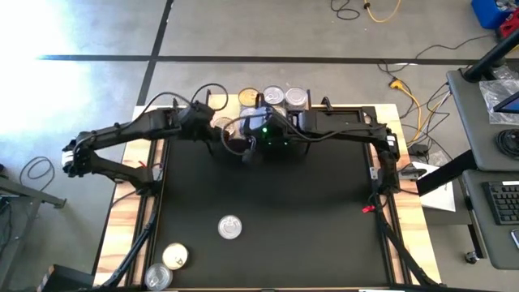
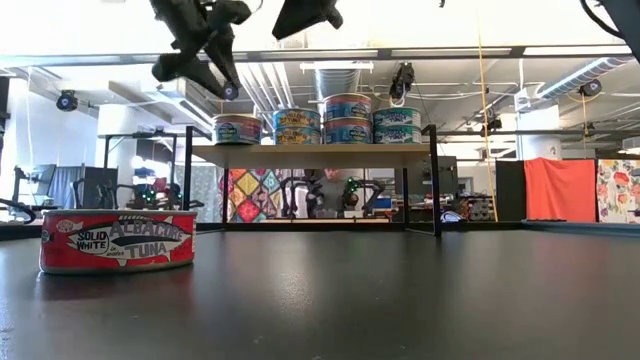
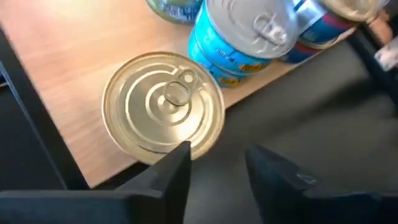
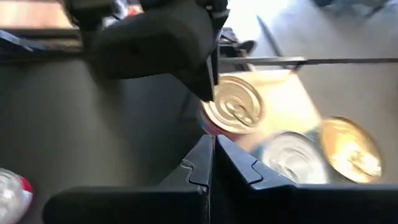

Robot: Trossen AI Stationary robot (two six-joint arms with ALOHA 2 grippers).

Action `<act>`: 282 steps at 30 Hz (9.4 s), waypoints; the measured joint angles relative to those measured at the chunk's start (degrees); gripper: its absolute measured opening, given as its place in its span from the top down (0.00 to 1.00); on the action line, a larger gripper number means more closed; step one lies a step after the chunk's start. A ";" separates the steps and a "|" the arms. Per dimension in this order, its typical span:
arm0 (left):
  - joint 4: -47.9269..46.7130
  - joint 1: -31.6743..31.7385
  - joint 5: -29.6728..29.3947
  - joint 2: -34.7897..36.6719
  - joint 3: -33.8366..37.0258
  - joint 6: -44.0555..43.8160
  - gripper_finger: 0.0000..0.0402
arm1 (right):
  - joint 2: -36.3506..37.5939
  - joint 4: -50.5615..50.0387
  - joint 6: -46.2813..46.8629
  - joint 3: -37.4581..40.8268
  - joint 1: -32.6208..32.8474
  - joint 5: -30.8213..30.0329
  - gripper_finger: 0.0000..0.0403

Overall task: Stack canned seafood by type on shelf
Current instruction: Put the top pink tuna can on the shelf, then stack the pink tuna can on the pink tuna can on the shelf

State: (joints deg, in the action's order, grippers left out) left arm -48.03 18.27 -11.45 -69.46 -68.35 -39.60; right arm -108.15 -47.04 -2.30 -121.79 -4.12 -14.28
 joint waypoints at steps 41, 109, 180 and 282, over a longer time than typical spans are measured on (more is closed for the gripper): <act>-1.37 25.35 7.72 -23.09 -15.09 27.85 1.00 | 6.13 -14.43 25.79 -4.81 28.33 -27.89 0.97; -12.07 -28.65 6.26 21.73 8.11 -2.21 0.33 | -5.12 13.10 15.12 -4.35 19.98 -12.42 0.97; -8.90 -64.14 -0.91 -13.87 13.53 -30.25 0.57 | -7.31 -5.59 44.60 -4.40 47.74 -16.59 0.61; 18.60 -71.55 -25.70 -48.24 -3.71 -34.10 0.17 | -20.42 2.32 11.34 15.82 37.20 -3.55 0.35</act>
State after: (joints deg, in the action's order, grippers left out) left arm -29.43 -53.28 -37.15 -117.70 -72.07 -73.71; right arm -128.57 -44.72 9.04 -105.98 33.08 -17.82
